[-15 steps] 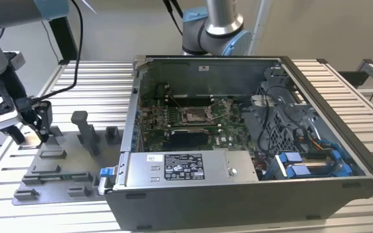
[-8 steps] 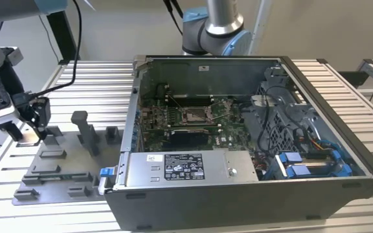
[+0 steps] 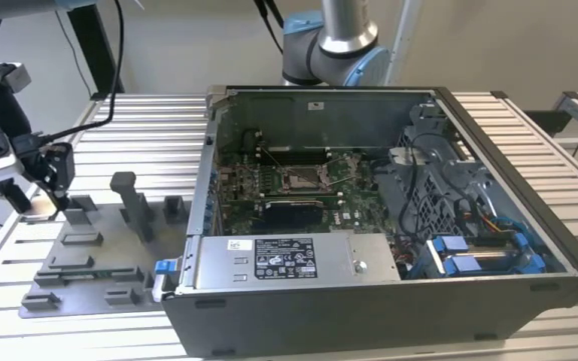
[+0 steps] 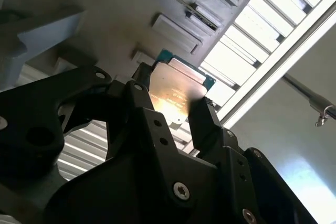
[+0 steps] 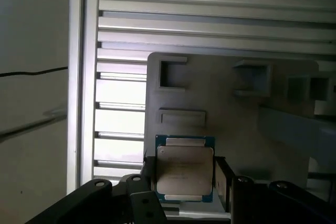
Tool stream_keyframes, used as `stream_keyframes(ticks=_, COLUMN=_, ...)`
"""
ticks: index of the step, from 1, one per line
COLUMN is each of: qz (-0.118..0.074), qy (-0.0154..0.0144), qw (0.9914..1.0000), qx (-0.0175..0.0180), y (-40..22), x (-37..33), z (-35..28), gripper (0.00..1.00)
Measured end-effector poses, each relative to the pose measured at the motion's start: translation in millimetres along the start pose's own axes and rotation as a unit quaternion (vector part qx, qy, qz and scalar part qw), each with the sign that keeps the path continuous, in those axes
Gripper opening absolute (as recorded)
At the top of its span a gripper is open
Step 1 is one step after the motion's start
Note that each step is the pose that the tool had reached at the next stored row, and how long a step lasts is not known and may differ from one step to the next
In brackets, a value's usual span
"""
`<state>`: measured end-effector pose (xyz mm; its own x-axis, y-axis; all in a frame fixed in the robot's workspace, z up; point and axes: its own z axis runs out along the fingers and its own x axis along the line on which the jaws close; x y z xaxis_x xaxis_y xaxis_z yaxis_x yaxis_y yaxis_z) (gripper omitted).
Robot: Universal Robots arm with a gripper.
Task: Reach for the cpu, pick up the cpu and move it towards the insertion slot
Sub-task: 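Pick up the cpu and move it towards the insertion slot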
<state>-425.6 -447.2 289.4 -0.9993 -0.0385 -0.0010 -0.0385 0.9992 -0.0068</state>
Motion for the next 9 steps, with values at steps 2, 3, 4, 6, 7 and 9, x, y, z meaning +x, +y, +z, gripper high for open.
stream_keyframes(ticks=2, qz=0.000, qy=0.0000, qw=1.00000, qx=0.0000, y=0.0, x=0.0, z=-3.2, gripper=0.00)
stream_keyframes(ticks=3, qz=0.000, qy=0.0000, qw=1.00000, qx=0.0000, y=0.0, x=0.0, z=-5.2, gripper=0.00)
stream_keyframes(ticks=4, qz=0.000, qy=0.0000, qw=1.00000, qx=0.0000, y=0.0, x=0.0, z=-6.9, gripper=0.00)
stream_keyframes(ticks=6, qz=0.000, qy=0.0000, qw=1.00000, qx=0.0000, y=-0.1, x=0.0, z=-10.8, gripper=0.00)
stream_keyframes(ticks=7, qz=0.000, qy=0.0000, qw=1.00000, qx=0.0000, y=-0.1, x=0.0, z=-12.5, gripper=0.00)
stream_keyframes(ticks=9, qz=0.000, qy=0.0000, qw=1.00000, qx=0.0000, y=-0.1, x=0.0, z=-15.5, gripper=0.00)
